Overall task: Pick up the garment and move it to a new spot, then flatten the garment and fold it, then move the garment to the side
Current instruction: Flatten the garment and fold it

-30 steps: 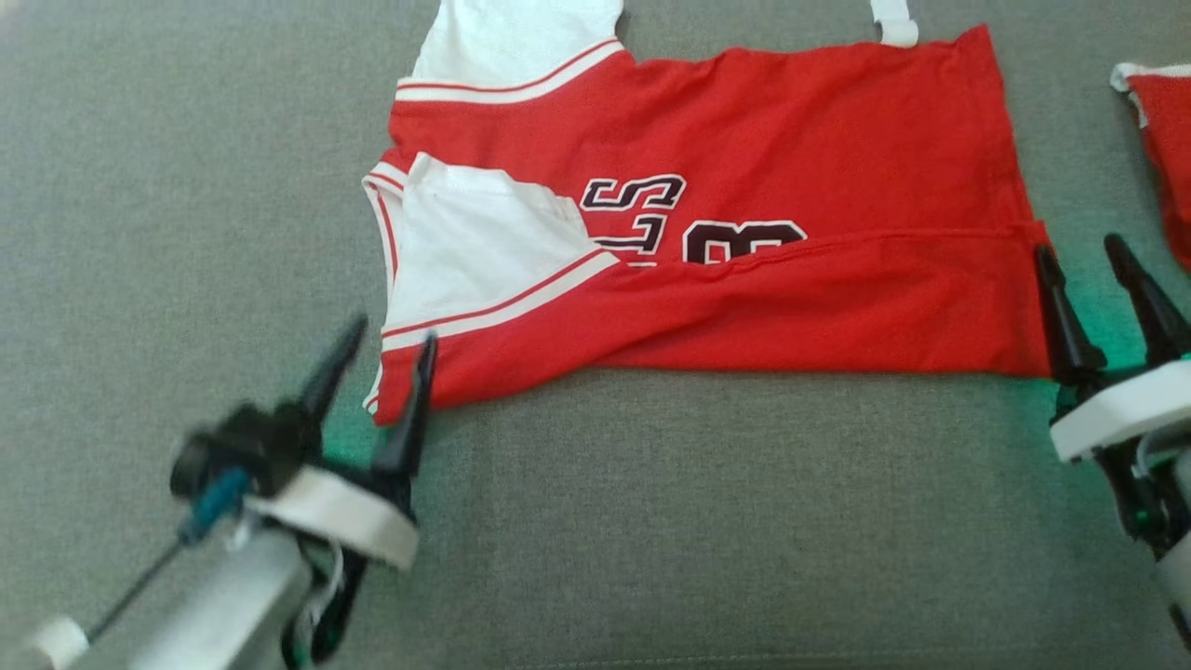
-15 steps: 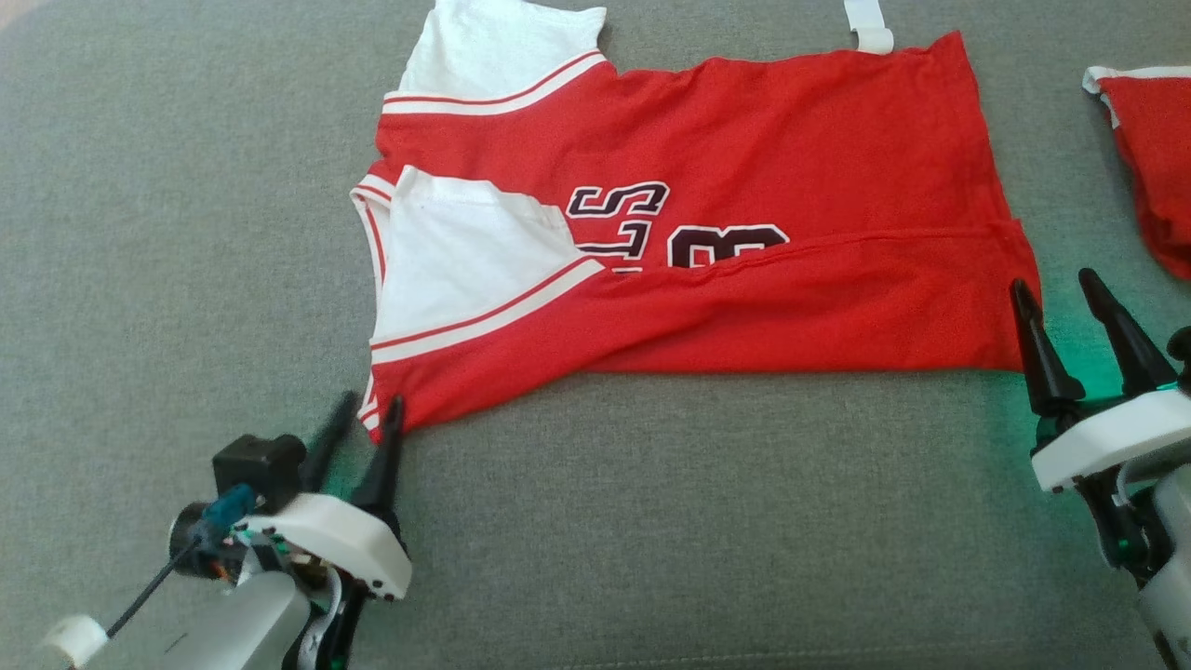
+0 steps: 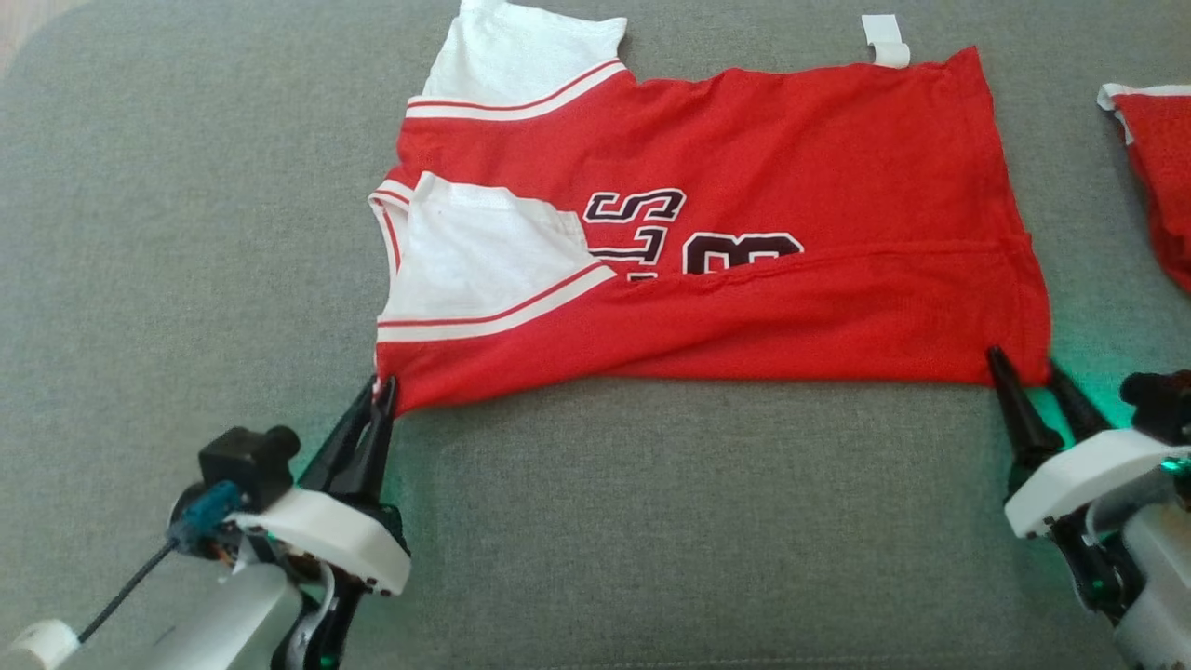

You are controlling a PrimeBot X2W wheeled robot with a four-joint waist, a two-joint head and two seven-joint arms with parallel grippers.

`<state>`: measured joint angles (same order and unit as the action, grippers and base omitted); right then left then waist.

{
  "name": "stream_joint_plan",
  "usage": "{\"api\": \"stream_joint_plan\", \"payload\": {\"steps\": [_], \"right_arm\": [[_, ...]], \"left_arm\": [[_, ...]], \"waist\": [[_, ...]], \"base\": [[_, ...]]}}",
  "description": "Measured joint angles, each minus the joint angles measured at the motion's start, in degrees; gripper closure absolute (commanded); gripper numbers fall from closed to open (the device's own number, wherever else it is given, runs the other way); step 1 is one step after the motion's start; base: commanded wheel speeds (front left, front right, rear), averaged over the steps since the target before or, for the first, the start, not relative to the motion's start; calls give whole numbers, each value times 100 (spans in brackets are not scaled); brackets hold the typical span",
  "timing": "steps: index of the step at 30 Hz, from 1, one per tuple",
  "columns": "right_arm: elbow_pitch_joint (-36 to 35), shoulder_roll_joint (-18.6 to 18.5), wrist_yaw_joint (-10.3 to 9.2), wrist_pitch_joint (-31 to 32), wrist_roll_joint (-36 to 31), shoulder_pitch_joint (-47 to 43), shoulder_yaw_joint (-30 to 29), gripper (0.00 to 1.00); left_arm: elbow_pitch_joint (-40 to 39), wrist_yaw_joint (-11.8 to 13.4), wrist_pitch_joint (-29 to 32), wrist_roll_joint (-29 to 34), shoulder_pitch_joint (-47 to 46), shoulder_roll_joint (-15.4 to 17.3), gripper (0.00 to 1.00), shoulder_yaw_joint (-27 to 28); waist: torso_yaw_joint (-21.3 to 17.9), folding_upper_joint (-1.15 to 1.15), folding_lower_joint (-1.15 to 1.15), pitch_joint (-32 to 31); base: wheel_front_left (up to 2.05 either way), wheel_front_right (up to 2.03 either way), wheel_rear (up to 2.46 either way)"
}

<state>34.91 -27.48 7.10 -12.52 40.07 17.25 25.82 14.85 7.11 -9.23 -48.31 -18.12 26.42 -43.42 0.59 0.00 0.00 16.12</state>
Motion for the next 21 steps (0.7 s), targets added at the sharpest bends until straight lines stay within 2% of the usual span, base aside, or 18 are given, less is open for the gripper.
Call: {"api": "stream_joint_plan", "payload": {"steps": [7, 15, 21], "right_arm": [[47, -121, 0, 113, 333, 154, 409, 100], [-405, -792, 0, 112, 843, -183, 815, 100], [-866, -1366, 1, 112, 1204, -804, 924, 100]], "left_arm": [[-211, 49, -33, 45, 13, 148, 100, 49], [-748, 51, 257, -31, 495, 449, 100, -83], [-1274, 181, 389, -162, 882, 690, 100, -99]], "waist": [[44, 0, 0, -127], [32, 0, 0, -357], [53, 0, 0, -459]], "base": [[0, 0, 0], [0, 0, 0], [0, 0, 0]]}}
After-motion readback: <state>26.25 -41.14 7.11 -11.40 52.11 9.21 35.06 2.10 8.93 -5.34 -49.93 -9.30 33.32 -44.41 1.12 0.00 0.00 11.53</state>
